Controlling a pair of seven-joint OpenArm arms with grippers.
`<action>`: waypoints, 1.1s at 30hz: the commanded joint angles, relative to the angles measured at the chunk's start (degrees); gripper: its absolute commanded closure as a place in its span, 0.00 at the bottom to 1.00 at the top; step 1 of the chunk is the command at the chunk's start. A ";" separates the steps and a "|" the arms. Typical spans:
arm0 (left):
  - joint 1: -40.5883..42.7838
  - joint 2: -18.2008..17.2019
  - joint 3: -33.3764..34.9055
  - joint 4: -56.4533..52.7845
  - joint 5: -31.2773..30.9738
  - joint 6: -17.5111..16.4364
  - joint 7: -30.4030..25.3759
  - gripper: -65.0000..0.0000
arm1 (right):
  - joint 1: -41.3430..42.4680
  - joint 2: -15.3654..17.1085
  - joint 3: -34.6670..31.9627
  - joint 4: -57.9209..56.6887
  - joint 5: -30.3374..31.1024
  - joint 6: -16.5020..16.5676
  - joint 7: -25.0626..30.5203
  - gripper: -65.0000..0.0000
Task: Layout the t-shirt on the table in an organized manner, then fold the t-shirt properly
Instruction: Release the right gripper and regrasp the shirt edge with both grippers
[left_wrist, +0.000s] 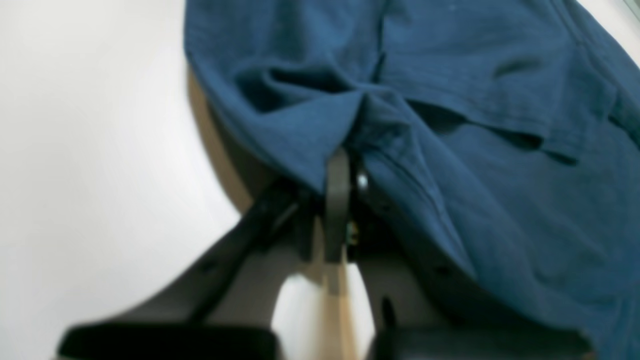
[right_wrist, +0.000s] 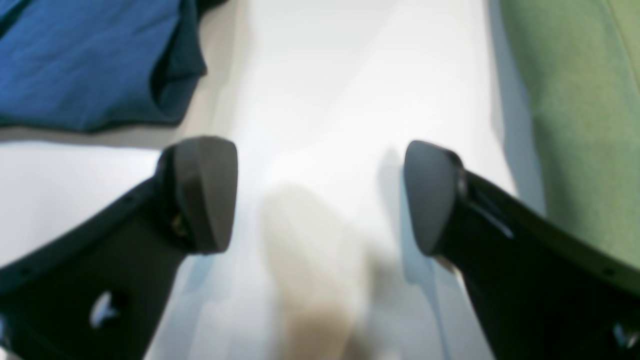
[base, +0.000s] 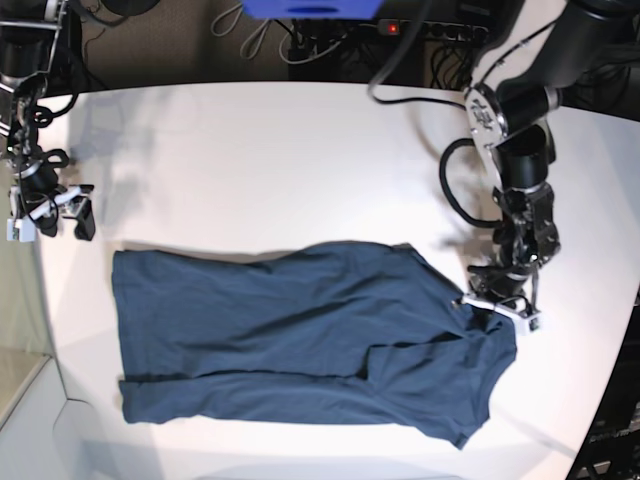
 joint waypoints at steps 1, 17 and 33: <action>-1.36 0.16 0.09 3.55 -0.14 -0.56 1.22 0.98 | 0.35 0.92 0.11 0.44 -0.11 0.44 -0.66 0.20; 10.51 4.20 -0.26 52.43 -0.22 -0.65 38.59 1.00 | 0.79 -3.21 -2.18 12.75 -0.20 0.53 -1.01 0.20; 15.35 2.44 -0.35 58.32 -0.22 -0.65 41.84 1.00 | 2.90 -6.20 -7.37 11.08 -0.20 0.53 -0.92 0.20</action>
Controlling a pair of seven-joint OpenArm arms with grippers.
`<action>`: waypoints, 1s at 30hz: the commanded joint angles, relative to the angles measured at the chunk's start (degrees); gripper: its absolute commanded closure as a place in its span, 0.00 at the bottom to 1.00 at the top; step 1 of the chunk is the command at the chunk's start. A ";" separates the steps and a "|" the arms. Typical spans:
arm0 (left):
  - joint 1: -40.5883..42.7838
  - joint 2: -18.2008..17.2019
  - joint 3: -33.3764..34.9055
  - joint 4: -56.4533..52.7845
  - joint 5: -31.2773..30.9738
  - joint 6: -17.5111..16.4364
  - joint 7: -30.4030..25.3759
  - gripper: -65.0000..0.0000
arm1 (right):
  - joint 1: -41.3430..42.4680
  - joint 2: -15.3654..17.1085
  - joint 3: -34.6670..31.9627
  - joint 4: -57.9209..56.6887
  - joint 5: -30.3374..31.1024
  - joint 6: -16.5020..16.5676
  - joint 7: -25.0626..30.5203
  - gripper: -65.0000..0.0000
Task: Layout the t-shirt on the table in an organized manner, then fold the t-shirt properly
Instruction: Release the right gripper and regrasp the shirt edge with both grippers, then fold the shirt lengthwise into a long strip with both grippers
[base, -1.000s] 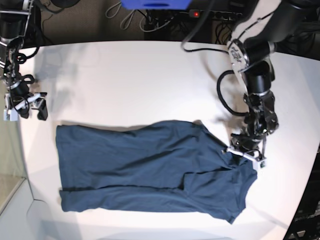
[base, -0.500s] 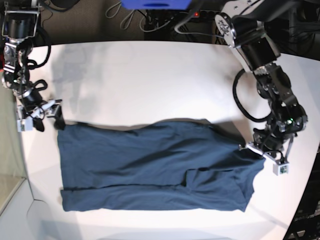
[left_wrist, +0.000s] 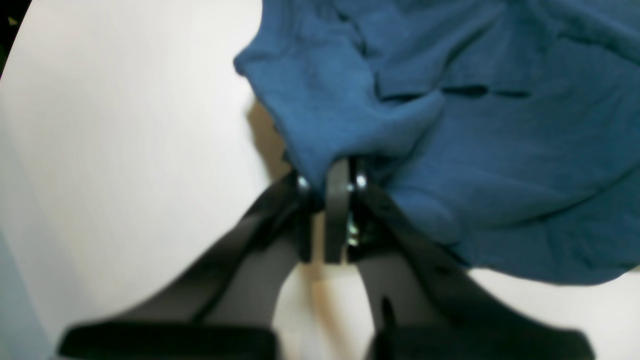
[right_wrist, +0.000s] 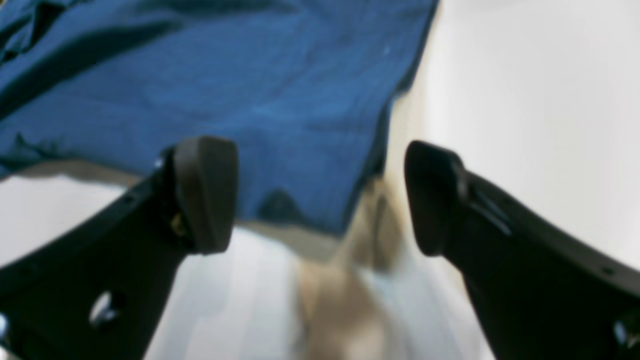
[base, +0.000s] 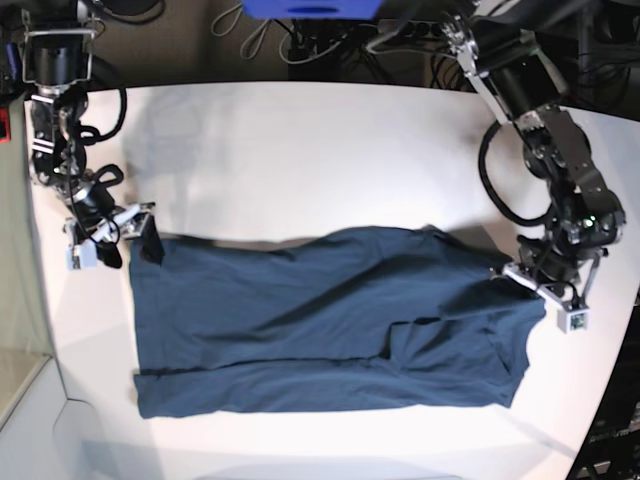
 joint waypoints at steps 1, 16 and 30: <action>-1.16 -0.53 0.00 1.56 -0.36 0.03 -1.26 1.00 | 0.71 0.02 0.22 0.78 0.72 0.46 1.46 0.20; -0.89 -0.53 0.00 5.43 -0.36 0.03 -0.82 1.00 | -2.45 0.73 -3.21 3.33 0.72 0.37 1.46 1.00; -0.63 -3.96 0.09 17.21 -1.41 -0.06 9.46 1.00 | -16.78 3.81 10.06 36.04 0.81 0.37 -3.64 1.00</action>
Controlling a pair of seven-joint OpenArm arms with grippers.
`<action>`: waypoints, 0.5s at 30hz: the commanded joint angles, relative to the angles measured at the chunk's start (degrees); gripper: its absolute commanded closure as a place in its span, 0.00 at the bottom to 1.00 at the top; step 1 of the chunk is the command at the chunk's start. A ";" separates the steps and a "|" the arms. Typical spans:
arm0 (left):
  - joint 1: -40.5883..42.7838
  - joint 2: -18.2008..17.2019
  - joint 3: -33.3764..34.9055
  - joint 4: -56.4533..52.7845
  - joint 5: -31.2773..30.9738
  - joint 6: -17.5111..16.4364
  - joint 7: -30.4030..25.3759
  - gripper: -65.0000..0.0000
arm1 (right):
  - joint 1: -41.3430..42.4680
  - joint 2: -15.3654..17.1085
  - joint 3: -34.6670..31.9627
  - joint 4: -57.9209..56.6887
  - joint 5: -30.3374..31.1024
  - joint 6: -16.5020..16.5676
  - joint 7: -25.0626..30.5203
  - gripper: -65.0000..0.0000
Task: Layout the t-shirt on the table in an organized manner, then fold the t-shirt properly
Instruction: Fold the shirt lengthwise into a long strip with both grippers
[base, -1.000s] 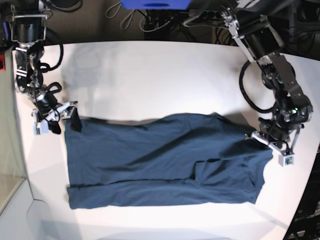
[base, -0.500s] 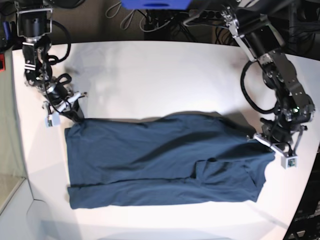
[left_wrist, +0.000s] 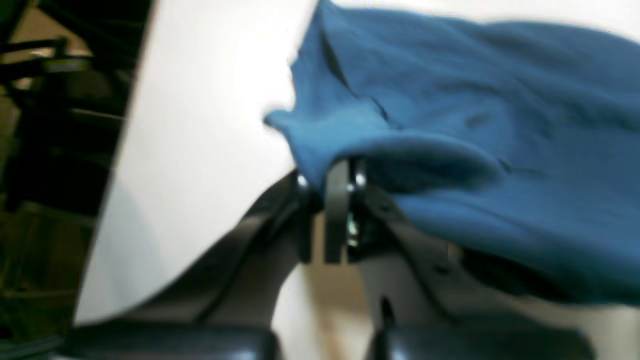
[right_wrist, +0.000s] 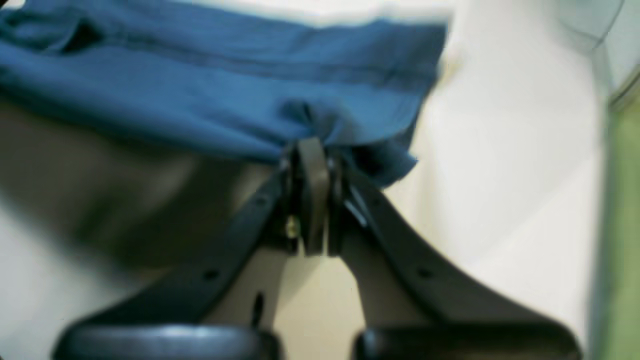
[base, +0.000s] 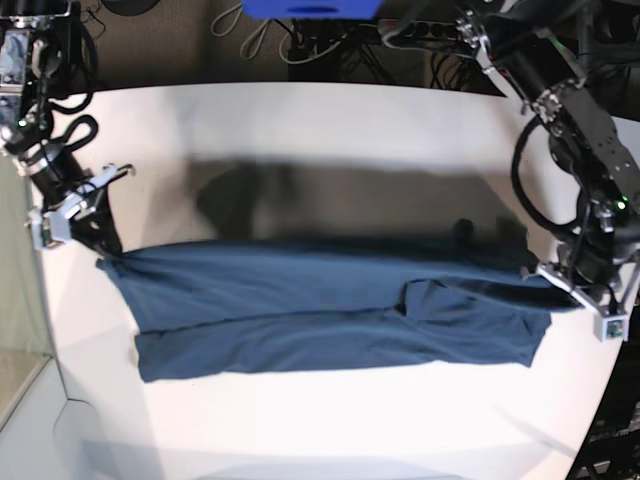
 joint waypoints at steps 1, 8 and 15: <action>-2.16 -1.40 0.07 -0.09 -1.50 0.16 -1.60 1.00 | 2.42 1.09 1.00 2.85 1.05 -0.22 0.68 1.00; -13.94 -5.01 0.33 -17.05 -3.08 0.16 -2.30 1.00 | 22.55 0.83 -4.63 -7.09 0.87 -0.22 -13.74 1.00; -17.72 -5.45 0.51 -40.18 -3.00 0.16 -12.76 0.99 | 34.33 0.74 -15.97 -31.09 0.87 -0.22 -10.22 1.00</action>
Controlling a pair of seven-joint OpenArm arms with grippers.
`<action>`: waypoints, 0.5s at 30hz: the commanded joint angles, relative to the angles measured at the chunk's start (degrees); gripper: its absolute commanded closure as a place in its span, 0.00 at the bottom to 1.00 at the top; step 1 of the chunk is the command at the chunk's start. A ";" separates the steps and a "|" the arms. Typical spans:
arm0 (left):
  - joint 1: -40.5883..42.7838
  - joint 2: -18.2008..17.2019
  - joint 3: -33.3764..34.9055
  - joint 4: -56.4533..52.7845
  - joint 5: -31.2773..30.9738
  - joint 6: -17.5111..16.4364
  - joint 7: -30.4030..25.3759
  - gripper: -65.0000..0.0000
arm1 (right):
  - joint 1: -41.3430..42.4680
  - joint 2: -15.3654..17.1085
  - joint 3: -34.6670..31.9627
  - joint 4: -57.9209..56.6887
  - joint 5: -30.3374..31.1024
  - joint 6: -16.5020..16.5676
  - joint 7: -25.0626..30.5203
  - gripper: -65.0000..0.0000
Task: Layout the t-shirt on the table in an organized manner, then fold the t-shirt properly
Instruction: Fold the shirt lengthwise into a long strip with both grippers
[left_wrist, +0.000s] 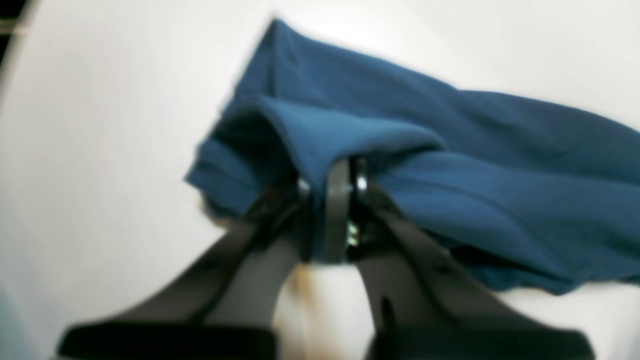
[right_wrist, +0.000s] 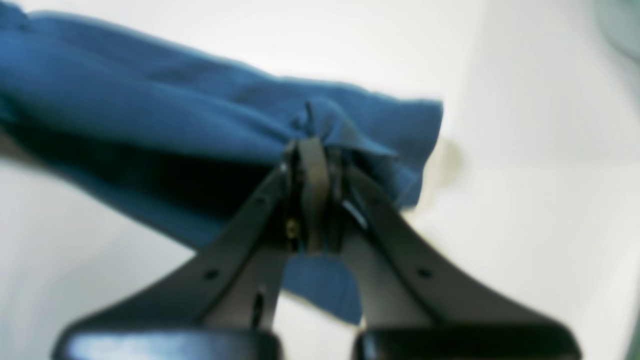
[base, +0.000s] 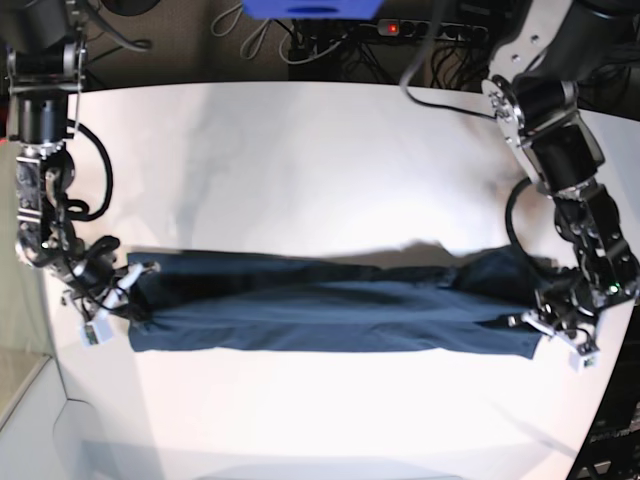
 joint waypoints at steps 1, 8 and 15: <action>-1.79 -0.75 0.07 -1.99 -0.77 0.03 -2.50 0.99 | 2.47 0.83 -0.70 -1.22 0.91 0.35 3.03 1.00; -2.49 -2.77 0.07 -12.98 -1.21 0.03 -9.80 0.97 | 2.82 0.83 -3.34 -6.67 0.91 0.26 7.25 1.00; -4.25 -3.03 -0.28 -12.71 -1.47 0.11 -10.67 0.58 | 2.73 0.83 -3.34 -6.67 0.91 0.26 7.34 1.00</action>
